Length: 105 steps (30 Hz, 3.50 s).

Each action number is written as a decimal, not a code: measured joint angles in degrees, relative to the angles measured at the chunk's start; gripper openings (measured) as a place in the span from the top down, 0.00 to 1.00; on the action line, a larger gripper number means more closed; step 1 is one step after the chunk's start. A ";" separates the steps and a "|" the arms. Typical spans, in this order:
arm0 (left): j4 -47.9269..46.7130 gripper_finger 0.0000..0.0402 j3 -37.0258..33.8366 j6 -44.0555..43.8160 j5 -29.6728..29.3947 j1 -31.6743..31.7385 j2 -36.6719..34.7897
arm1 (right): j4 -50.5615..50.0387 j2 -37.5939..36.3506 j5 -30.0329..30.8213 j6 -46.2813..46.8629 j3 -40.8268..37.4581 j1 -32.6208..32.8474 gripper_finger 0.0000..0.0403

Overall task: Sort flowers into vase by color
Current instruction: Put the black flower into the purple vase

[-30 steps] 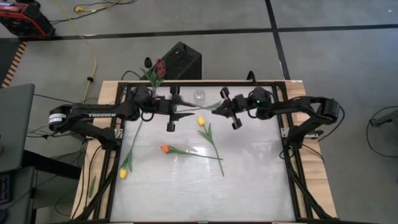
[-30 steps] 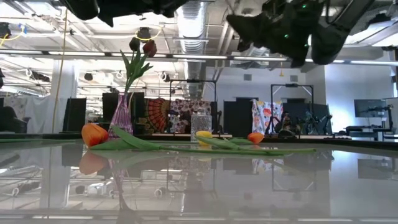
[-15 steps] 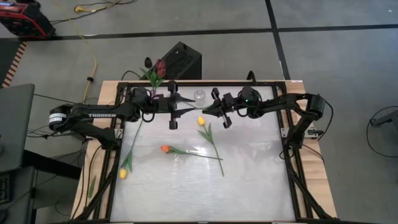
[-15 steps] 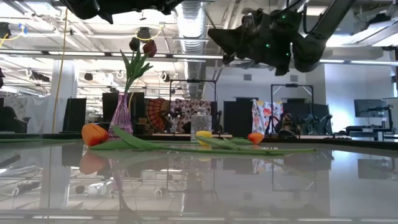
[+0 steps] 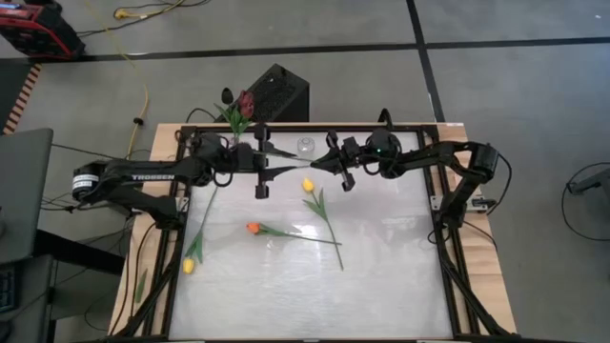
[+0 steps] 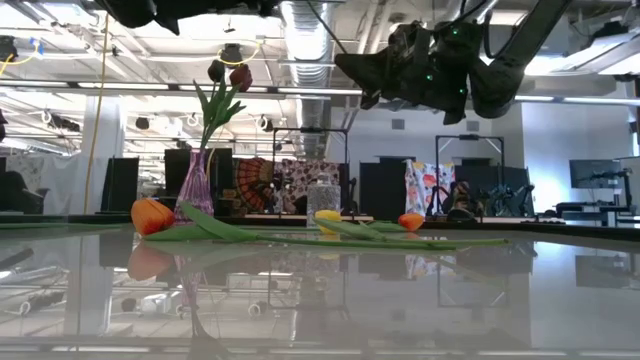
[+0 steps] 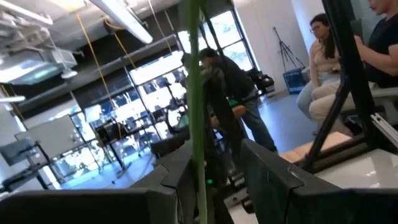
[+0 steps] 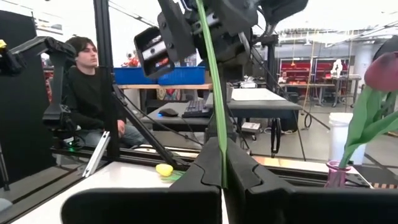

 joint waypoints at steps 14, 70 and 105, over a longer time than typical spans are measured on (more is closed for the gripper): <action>-1.25 0.87 0.04 -1.27 -2.98 -0.04 -4.77 | 0.09 0.00 -0.34 -0.44 0.00 -0.20 0.94; -84.15 1.00 29.09 -20.29 -29.68 21.74 -11.09 | -9.25 -0.02 -0.37 -4.18 0.00 -2.58 0.37; -69.94 1.00 12.93 -18.42 -29.98 26.27 -11.37 | -11.36 -0.04 -0.40 -4.28 -0.02 -2.51 0.37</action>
